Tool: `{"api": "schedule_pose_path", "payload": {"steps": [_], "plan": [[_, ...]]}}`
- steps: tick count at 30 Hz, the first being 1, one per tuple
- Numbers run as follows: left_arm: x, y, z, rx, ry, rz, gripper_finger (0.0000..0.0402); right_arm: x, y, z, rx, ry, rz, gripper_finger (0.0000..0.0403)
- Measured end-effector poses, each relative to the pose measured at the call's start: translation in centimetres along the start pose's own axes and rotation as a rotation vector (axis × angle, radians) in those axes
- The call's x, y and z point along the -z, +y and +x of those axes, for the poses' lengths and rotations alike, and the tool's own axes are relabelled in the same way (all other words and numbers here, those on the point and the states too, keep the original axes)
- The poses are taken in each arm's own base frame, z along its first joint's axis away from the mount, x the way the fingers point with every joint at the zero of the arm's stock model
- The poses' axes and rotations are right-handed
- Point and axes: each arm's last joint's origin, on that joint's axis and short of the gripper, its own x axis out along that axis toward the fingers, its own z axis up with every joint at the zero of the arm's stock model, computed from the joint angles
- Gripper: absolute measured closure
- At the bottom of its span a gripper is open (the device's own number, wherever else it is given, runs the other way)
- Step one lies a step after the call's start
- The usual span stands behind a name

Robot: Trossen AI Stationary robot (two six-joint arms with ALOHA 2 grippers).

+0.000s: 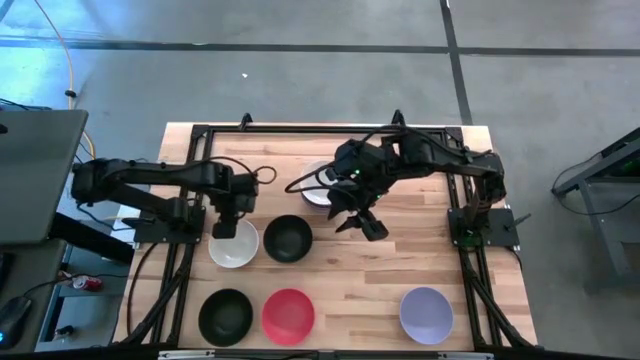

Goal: Nest bowls inside each other
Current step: Stack the left white bowl on top of the right white bowl

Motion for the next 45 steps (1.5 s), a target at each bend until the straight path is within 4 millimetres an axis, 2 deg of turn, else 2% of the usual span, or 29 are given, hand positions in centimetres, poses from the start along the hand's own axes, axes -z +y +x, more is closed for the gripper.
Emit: {"api": "schedule_pose_path", "payload": {"steps": [7, 16, 19, 23, 25, 38, 45], "plan": [[-0.9, 0.1, 0.9, 0.001, 0.012, -0.002, 0.0265, 0.0, 0.6, 0.2, -0.017, 0.018, -0.012, 0.0249], [-1.6, 0.3, 1.7, -0.005, 0.029, -0.002, 0.0297, 0.0, 1.6, 0.5, -0.041, 0.039, -0.022, 0.0249], [-1.6, 0.3, 1.7, -0.005, 0.029, 0.004, 0.0323, 0.0, 1.9, 0.6, -0.041, 0.050, -0.026, 0.0249], [-1.6, 0.4, 1.7, -0.012, 0.032, 0.010, 0.0381, 0.0, 2.1, 0.7, -0.027, 0.062, -0.024, 0.0249], [-1.6, 0.5, 1.7, -0.013, 0.031, 0.004, 0.0394, 0.0, 2.3, 0.8, -0.029, 0.062, -0.026, 0.0249], [-0.7, 2.4, 1.2, 0.005, 0.074, -0.027, 0.0399, 0.0, 2.4, 0.8, -0.030, 0.064, -0.026, 0.0249], [-1.4, 4.0, -1.3, -0.012, 0.008, -0.031, 0.0400, 0.2, 2.4, 0.8, -0.034, 0.083, -0.012, 0.0249]]}}
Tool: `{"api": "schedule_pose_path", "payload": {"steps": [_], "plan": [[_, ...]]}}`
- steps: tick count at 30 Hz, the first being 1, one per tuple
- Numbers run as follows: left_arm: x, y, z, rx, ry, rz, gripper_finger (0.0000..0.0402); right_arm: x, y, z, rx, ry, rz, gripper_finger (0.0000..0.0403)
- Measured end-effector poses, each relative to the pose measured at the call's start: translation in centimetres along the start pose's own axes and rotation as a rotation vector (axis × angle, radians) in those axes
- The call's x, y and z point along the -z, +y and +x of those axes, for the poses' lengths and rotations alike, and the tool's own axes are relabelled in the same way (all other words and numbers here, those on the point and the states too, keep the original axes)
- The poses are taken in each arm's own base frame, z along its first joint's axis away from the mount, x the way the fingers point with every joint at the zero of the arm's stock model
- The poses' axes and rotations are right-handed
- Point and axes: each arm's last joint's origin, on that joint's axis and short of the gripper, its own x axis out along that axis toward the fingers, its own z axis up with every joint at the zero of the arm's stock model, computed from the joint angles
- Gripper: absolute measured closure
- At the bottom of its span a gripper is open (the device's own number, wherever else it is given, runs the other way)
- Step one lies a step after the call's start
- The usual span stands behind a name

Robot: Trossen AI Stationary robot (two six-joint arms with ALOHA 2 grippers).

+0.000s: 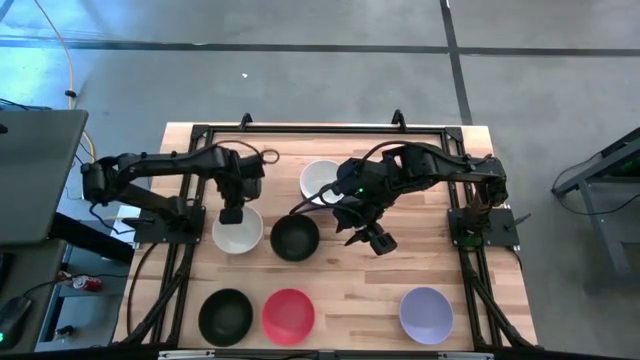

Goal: Nest bowls inside each other
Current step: Stack the left white bowl on top of the right white bowl

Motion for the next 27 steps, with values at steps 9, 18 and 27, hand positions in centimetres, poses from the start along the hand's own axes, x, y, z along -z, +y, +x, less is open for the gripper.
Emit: {"api": "schedule_pose_path", "payload": {"steps": [9, 18, 27], "plan": [[-0.8, 1.9, -6.8, -0.051, -0.121, -0.028, 0.0401, 0.1, 0.0, 0.0, -0.003, 0.010, 0.002, 0.0249], [-2.8, 3.3, -13.7, -0.111, -0.262, -0.089, 0.0401, 0.3, 0.0, 0.0, -0.006, 0.025, 0.002, 0.0249], [-8.7, 5.9, -16.0, -0.081, -0.340, -0.071, 0.0401, 0.8, 0.2, -0.4, -0.004, 0.075, 0.058, 0.0249]]}}
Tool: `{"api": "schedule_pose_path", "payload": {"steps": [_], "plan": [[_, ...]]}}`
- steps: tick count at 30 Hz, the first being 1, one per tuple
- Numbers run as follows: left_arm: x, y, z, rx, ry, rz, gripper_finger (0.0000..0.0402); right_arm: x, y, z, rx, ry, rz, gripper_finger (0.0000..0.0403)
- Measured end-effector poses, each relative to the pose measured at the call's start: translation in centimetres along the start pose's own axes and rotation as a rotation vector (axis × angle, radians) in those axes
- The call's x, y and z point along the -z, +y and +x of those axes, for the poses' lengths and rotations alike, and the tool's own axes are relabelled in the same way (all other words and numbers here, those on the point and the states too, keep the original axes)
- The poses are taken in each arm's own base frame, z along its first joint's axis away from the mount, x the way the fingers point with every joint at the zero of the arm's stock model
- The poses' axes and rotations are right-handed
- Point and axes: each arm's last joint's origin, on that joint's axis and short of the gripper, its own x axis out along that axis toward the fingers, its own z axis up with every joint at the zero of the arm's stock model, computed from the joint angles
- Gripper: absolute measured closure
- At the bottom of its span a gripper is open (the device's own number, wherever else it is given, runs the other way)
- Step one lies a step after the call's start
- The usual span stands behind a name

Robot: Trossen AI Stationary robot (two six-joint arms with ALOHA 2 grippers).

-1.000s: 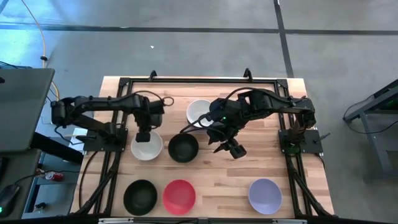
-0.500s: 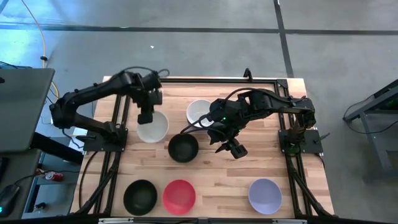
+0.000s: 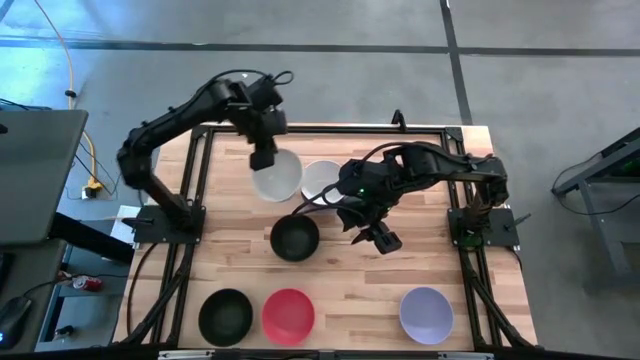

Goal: Nest bowls inside each other
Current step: Stack the left white bowl on top of the right white bowl

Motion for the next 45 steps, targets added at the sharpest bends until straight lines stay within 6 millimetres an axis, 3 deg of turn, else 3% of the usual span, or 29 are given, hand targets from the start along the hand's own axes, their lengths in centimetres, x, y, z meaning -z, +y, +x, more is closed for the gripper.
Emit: {"api": "schedule_pose_path", "payload": {"steps": [11, 24, 30, 36, 45], "plan": [[-6.0, 2.7, 4.1, 0.071, 0.009, 0.053, 0.0401, 1.2, 1.9, -1.3, 0.091, 0.089, 0.243, 0.0249], [-8.7, 3.9, 5.9, 0.120, -0.015, 0.109, 0.0401, 0.7, 5.8, -0.2, 0.212, 0.084, 0.474, 0.0249], [-8.9, 4.2, 7.0, 0.127, 0.004, 0.128, 0.0401, 1.7, 8.4, 2.6, 0.292, 0.154, 0.632, 0.0249], [-9.2, 4.2, 7.4, 0.121, -0.015, 0.151, 0.0401, 4.2, 10.6, 5.7, 0.378, 0.268, 0.817, 0.0249], [-10.3, 2.7, 8.4, 0.120, -0.039, 0.218, 0.0401, 7.9, 14.7, 8.3, 0.577, 0.267, 1.006, 0.0249]]}}
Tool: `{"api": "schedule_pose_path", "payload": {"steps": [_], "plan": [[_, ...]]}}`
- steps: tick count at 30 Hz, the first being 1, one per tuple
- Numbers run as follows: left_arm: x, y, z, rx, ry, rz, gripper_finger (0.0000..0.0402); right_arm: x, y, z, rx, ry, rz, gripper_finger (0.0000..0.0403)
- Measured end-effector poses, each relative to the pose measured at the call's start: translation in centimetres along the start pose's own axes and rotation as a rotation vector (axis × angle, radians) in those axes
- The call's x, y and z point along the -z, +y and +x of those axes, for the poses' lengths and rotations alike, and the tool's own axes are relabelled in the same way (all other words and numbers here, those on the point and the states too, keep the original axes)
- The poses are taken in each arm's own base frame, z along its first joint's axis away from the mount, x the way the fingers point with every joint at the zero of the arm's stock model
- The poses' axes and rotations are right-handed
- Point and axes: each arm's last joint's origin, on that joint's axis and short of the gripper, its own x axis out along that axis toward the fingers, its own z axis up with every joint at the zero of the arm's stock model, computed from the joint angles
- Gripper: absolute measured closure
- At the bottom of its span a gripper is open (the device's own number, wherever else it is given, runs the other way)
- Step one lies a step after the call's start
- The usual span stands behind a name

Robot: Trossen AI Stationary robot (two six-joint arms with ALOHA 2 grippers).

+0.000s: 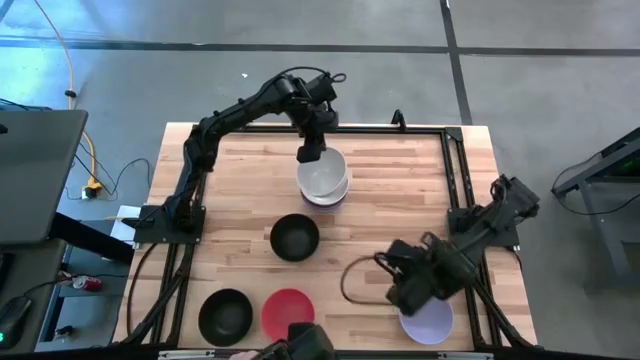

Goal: Nest bowls inside each other
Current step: Stack the left white bowl on top of the right white bowl

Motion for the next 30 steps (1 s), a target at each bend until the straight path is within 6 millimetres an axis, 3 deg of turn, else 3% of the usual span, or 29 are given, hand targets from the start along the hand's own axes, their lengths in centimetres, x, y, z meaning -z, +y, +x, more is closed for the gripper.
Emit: {"api": "schedule_pose_path", "payload": {"steps": [12, 19, 30], "plan": [[-0.4, -0.2, 2.6, -0.061, 0.100, 0.019, 0.0401, 4.5, 0.8, 0.2, 0.018, -0.139, 0.108, 0.0249], [-0.6, -0.1, 3.8, -0.074, 0.135, 0.032, 0.0401, 6.7, 0.8, 1.8, 0.055, -0.149, 0.163, 0.0249], [0.1, 0.9, 7.3, -0.048, 0.255, -0.008, 0.0401, 8.1, 1.4, 4.6, 0.018, -0.159, 0.161, 0.0249]]}}
